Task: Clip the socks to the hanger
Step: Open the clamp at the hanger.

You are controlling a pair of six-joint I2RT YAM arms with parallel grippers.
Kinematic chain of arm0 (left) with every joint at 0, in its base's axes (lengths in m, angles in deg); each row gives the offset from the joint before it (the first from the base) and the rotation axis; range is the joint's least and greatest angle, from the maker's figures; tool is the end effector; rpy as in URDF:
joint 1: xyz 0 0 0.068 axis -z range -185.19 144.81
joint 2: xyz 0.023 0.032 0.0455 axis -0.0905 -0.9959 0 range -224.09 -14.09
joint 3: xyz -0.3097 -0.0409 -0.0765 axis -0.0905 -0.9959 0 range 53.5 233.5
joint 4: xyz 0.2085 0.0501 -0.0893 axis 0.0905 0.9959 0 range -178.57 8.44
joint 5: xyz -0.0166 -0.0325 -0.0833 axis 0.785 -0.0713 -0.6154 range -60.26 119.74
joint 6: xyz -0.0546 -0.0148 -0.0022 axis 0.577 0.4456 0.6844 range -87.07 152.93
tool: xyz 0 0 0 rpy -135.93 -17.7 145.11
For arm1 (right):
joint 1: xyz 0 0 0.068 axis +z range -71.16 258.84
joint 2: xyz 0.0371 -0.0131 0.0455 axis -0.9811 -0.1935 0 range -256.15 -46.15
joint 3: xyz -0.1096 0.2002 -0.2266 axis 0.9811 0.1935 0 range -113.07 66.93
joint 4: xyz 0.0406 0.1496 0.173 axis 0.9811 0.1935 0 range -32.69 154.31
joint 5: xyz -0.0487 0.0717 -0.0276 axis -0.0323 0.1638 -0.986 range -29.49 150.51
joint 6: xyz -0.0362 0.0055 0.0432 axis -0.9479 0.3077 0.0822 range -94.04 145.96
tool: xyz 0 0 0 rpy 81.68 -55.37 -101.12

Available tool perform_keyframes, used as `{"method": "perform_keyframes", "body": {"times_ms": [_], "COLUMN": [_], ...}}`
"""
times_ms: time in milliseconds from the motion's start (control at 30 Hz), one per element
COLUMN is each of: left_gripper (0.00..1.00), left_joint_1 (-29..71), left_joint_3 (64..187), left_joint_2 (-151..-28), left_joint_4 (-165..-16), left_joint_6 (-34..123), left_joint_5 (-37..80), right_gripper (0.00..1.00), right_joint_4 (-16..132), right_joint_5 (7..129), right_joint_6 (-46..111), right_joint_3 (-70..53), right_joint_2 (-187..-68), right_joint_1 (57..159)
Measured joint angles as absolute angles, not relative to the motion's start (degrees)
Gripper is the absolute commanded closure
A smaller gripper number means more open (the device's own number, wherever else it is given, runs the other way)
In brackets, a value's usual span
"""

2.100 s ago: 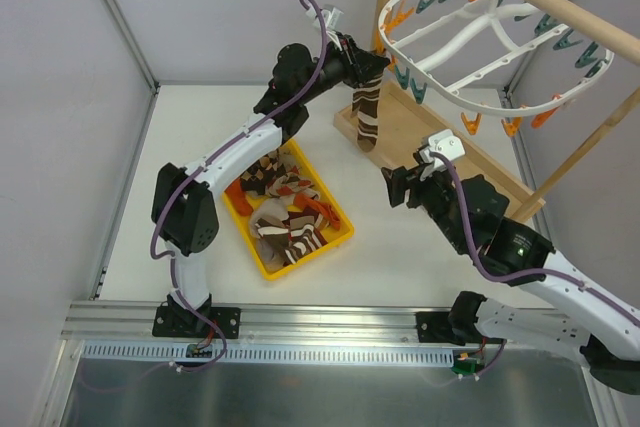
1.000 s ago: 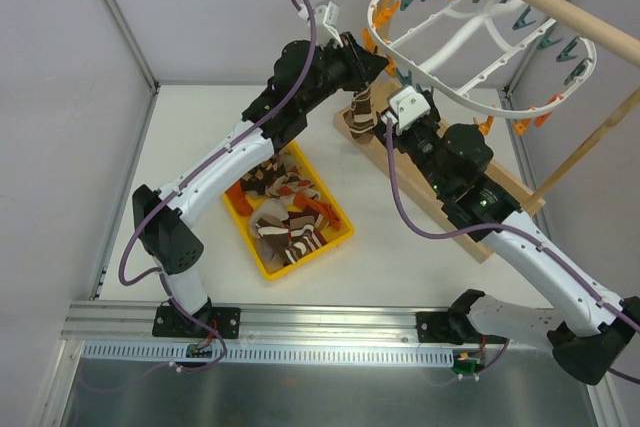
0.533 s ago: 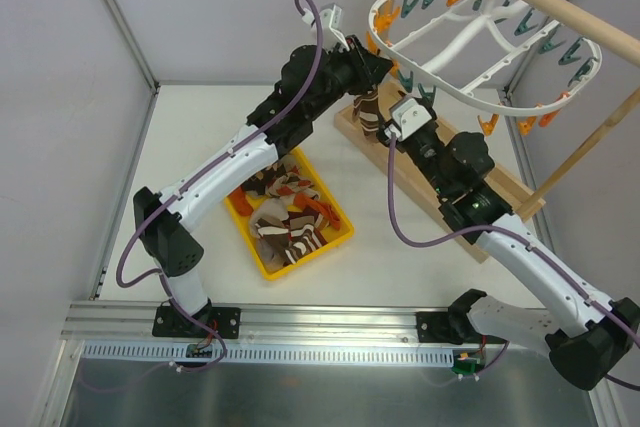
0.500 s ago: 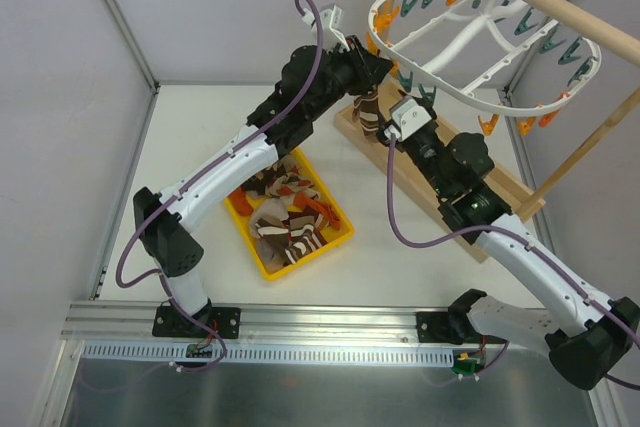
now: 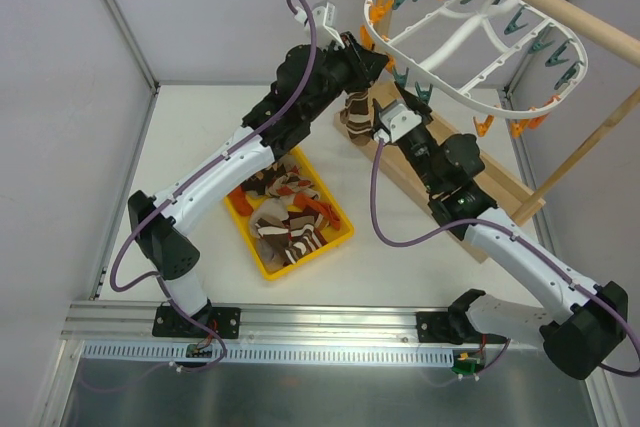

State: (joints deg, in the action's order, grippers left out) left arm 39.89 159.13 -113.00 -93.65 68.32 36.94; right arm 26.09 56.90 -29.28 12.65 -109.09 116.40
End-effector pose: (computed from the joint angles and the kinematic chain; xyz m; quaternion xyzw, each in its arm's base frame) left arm 0.2752 -0.2689 0.5317 0.0046 0.6313 -0.4700 0.6168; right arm 0.1618 0.1211 0.4640 -0.3837 0.4017 -0.1451 0.8188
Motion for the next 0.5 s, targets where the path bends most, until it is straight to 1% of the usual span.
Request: {"method": "perform_keyframes", "body": {"times_ms": [333, 500], "left_gripper": [1.00, 1.00], "left_joint_1": [39.9, 40.2], "left_joint_3": [159.1, 158.4], "left_joint_2": [-113.0, -112.4], "left_joint_4": [-93.6, -93.7], "left_joint_6": [68.1, 68.1], "left_joint_5": [37.7, 37.8], "right_gripper": [0.44, 0.44], "right_joint_4": [25.9, 26.1], "right_joint_5": [59.9, 61.0], "right_joint_6": [-30.7, -31.8], "right_joint_3": [12.9, 10.0], "right_joint_2": [-109.1, -110.6], "right_joint_1": [116.1, 115.4]}}
